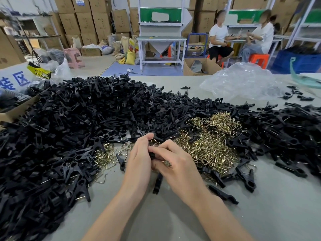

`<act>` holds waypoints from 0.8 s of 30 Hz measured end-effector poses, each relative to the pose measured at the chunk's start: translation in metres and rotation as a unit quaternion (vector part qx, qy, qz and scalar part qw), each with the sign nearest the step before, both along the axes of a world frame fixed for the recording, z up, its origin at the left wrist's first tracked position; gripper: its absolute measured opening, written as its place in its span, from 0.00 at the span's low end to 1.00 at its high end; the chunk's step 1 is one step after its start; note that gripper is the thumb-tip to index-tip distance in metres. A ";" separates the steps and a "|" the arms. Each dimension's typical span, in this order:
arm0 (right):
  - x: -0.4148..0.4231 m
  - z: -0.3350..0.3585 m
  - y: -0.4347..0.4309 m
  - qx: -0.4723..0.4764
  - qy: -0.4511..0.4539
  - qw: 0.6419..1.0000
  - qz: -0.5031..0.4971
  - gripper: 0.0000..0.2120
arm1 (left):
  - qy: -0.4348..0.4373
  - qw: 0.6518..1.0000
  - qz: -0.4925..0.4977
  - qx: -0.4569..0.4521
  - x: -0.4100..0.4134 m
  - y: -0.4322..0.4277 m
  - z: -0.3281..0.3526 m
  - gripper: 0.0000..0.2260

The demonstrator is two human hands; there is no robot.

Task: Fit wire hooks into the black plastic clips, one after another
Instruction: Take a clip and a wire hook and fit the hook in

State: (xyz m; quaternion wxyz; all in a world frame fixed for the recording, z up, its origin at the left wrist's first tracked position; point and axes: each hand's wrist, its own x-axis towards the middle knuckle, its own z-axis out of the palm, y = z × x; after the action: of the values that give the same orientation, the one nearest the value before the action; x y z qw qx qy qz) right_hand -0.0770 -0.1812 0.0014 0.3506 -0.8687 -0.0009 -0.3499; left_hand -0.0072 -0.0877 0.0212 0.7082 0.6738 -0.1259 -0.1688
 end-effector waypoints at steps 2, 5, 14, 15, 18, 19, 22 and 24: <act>0.000 -0.001 0.000 -0.046 -0.021 0.998 -0.032 0.15 | 0.044 0.998 -0.026 -0.037 -0.003 -0.001 0.003 0.14; 0.003 -0.001 -0.001 -0.087 -0.047 0.993 -0.067 0.11 | 0.095 0.992 -0.054 -0.062 -0.007 -0.001 0.007 0.19; 0.002 0.000 0.000 -0.068 0.019 0.997 -0.021 0.15 | 0.224 0.967 -0.077 -0.097 -0.003 0.004 0.016 0.23; 0.002 0.000 0.000 -0.070 0.023 0.997 -0.018 0.15 | 0.228 0.966 -0.073 -0.099 -0.002 0.004 0.013 0.22; -0.001 0.001 0.000 -0.069 0.019 0.997 -0.013 0.16 | 0.244 0.961 -0.078 -0.104 0.000 0.003 0.010 0.22; -0.001 0.002 0.000 -0.069 0.019 0.997 -0.008 0.15 | 0.258 0.955 -0.089 -0.112 0.003 0.004 0.010 0.23; -0.002 0.006 -0.001 -0.080 0.031 0.996 0.005 0.14 | 0.291 0.936 -0.146 -0.134 0.012 0.011 0.010 0.25; -0.003 0.007 0.001 -0.091 0.041 0.995 0.014 0.14 | 0.290 0.934 -0.163 -0.132 0.016 0.014 0.012 0.23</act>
State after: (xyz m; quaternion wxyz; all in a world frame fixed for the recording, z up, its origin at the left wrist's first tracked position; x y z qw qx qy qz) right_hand -0.0797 -0.1797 0.0082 0.2748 -0.9104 -0.0307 -0.3077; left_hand 0.0089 -0.0735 0.0331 0.7592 0.4661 -0.0444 -0.4521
